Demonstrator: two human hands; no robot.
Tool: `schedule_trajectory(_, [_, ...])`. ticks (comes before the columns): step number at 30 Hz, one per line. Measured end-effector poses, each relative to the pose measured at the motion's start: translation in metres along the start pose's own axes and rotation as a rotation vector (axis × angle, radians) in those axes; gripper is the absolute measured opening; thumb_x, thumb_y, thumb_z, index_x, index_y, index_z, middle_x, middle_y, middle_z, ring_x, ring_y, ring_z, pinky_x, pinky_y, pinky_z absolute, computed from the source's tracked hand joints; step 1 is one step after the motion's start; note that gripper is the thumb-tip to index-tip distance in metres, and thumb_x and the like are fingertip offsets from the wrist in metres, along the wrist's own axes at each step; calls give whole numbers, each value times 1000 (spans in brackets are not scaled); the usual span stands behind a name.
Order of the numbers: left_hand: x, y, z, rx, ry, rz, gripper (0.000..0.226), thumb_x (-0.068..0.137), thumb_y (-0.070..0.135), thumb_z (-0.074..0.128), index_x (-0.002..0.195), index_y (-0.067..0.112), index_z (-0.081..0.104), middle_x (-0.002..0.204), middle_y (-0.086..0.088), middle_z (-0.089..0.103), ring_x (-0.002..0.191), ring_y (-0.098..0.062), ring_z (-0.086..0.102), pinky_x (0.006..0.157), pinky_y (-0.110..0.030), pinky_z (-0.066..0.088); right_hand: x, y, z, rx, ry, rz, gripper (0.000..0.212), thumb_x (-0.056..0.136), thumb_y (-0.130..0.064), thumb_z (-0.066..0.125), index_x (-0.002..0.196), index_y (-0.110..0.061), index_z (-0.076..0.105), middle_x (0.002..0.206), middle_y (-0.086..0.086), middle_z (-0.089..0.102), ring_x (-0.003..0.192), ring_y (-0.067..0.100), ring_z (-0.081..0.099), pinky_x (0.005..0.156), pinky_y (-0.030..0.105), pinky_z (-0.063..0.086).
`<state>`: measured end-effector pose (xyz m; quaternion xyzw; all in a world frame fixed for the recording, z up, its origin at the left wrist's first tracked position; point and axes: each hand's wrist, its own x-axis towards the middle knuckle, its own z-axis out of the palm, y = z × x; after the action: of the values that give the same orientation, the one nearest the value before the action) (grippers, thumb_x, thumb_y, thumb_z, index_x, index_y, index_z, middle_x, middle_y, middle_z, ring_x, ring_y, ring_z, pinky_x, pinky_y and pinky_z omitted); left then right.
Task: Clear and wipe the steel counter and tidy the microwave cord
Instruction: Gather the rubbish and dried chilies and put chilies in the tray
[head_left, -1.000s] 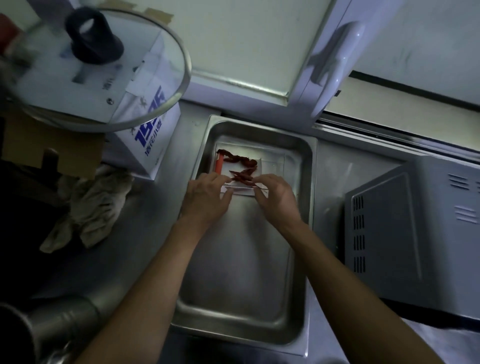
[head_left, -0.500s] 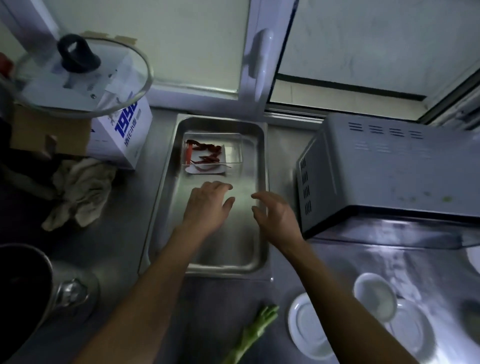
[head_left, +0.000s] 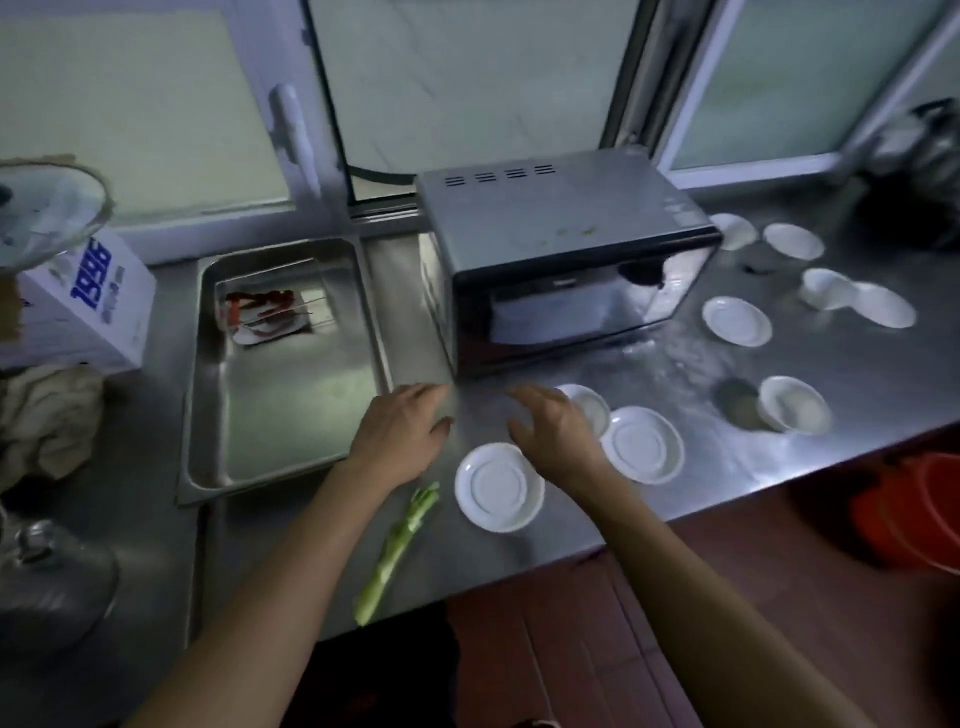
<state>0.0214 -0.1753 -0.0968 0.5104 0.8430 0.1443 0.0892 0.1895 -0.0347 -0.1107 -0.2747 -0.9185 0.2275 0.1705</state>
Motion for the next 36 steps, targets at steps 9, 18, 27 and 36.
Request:
schedule_trajectory(9, [-18,160,39,-67,-54,265,47,95,35,61,139,18,54,139,-4,58,127,-27,52,102,-40,44,-142,88,-98,-31,136,269,45,88,-20,67,132,-14,61,133,6,63,118,31,59,95,45,49])
schedule_trajectory(18, [-8,273,68,-15,-151,457,49,97,38,55,142,22,49,143,-4,55,129,-26,49,106,-42,40,-218,133,-157,-48,296,478,49,83,-36,46,125,-21,65,127,1,66,111,31,61,91,48,51])
schedule_trajectory(27, [29,347,107,-46,-223,605,48,98,38,54,143,21,50,143,-2,54,131,-23,49,108,-38,39,-238,187,-189,-73,333,603,44,80,-19,61,124,-20,66,126,1,67,104,32,62,87,47,52])
schedule_trajectory(36, [121,405,158,-122,-299,598,47,97,38,53,141,22,51,141,2,55,126,-23,51,102,-40,42,-195,276,-215,-117,269,624,34,79,-10,69,113,-12,69,114,5,70,97,36,64,82,50,53])
